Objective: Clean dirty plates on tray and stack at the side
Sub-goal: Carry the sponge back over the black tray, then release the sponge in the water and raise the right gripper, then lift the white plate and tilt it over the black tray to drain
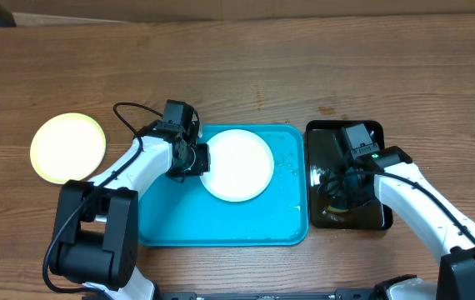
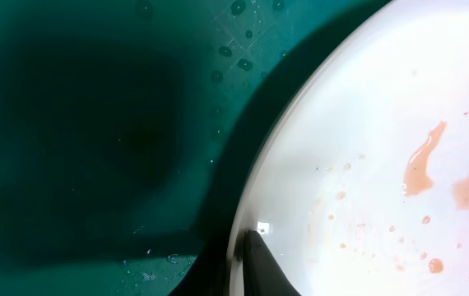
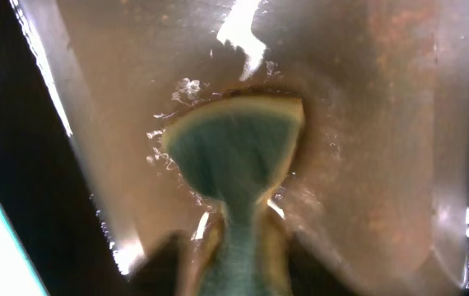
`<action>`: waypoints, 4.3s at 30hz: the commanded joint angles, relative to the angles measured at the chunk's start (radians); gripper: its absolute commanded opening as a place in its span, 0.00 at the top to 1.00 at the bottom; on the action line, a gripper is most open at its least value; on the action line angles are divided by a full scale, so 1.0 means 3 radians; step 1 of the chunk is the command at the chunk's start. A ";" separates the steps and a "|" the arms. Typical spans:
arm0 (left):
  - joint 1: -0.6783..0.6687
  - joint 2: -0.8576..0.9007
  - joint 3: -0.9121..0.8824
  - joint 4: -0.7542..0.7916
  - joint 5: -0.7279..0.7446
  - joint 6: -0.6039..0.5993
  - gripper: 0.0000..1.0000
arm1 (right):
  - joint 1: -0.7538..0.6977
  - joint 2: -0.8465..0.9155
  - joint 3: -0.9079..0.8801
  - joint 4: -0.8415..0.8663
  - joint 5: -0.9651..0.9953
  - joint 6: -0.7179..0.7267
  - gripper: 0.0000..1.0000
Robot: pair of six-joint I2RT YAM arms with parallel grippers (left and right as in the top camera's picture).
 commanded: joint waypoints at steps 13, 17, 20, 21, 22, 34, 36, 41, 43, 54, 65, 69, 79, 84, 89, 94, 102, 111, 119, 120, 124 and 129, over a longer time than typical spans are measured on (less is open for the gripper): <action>-0.0006 0.0088 -0.0065 -0.0018 -0.0050 0.0102 0.92 | -0.0006 -0.0010 -0.0209 -0.0083 -0.0053 0.0299 0.32; -0.0006 0.0088 -0.0065 -0.0018 -0.0050 0.0102 0.92 | -0.0006 -0.0010 -0.0409 0.0158 -0.0238 0.0300 0.40; -0.0008 0.0088 -0.0065 -0.0018 -0.0050 0.0102 0.91 | -0.0006 -0.0010 -0.0526 0.0309 -0.0277 0.0298 0.96; -0.0008 0.0088 -0.0065 -0.0018 -0.0050 0.0102 0.91 | -0.0006 -0.0010 -0.0525 0.0312 -0.0290 0.0281 0.96; -0.0006 0.0088 -0.0065 -0.0019 -0.0050 0.0102 0.91 | -0.0006 -0.0011 -0.0512 0.0310 -0.0298 0.0259 0.96; -0.0008 0.0088 -0.0065 -0.0018 -0.0051 0.0102 0.88 | -0.0013 -0.0010 -0.0240 0.0659 0.0195 0.0118 0.23; -0.0006 0.0088 -0.0065 -0.0018 -0.0050 0.0102 0.88 | -0.0013 -0.0010 -0.0298 0.0767 0.0195 0.0144 0.26; -0.0008 0.0088 -0.0065 -0.0017 -0.0050 0.0102 0.88 | -0.0013 0.0003 -0.0454 0.0893 0.0200 0.0263 0.96; -0.0008 0.0088 -0.0065 -0.0015 -0.0050 0.0102 0.91 | -0.0032 0.0001 -0.0453 0.0917 0.0215 0.0270 0.83; -0.0008 -0.0081 0.0029 -0.0179 -0.0023 0.0084 0.96 | -0.0582 -0.0084 0.0716 -0.0078 0.0093 0.0106 0.00; -0.0061 -0.0350 0.1146 -0.0968 -0.0282 -0.0131 0.96 | -0.1651 -0.0062 0.1186 -0.0328 0.0080 0.0097 0.00; -0.0214 -0.0350 0.1658 -0.1111 -0.0464 -0.0139 0.96 | -0.1882 -0.0061 0.1184 -0.0415 0.0224 0.0029 0.00; -0.0886 -0.0341 0.2166 -0.0725 -0.1038 -0.0329 0.96 | -0.2572 -0.0036 0.1175 -0.0187 0.0080 0.0601 0.00; -0.1091 -0.0228 0.2166 -0.0362 -0.1049 -0.0401 0.96 | -0.2644 -0.0036 0.1175 -0.0187 0.0080 0.0601 0.00; -0.1296 0.0027 0.2166 0.0023 -0.1222 -0.0262 0.96 | -0.2644 -0.0036 0.1175 -0.0187 0.0080 0.0601 0.00; -0.1606 0.0317 0.2166 0.0429 -0.1755 0.0094 0.96 | -0.2644 -0.0036 0.1175 -0.0187 0.0080 0.0601 0.00; -0.2232 0.0484 0.2166 0.0848 -0.3193 0.1286 0.96 | -0.2644 -0.0036 0.1175 -0.0187 0.0080 0.0601 0.00; -0.2733 0.0484 0.2166 0.1286 -0.3745 0.2406 0.96 | -0.2644 -0.0036 0.1175 -0.0187 0.0080 0.0601 0.00; -0.2873 0.0484 0.2166 0.1634 -0.3902 0.3035 0.96 | -0.2644 -0.0036 0.1175 -0.0187 0.0080 0.0601 0.00; -0.2875 0.0484 0.2166 0.1644 -0.3901 0.3034 0.96 | -0.2644 -0.0036 0.1175 -0.0187 0.0080 0.0601 0.00; -0.2841 0.0484 0.2166 0.1644 -0.3889 0.2922 0.96 | -0.2644 -0.0036 0.1175 -0.0187 0.0080 0.0601 0.00; -0.2703 0.0484 0.2166 0.1443 -0.3709 0.2115 0.96 | -0.2644 -0.0036 0.1175 -0.0187 0.0079 0.0601 0.00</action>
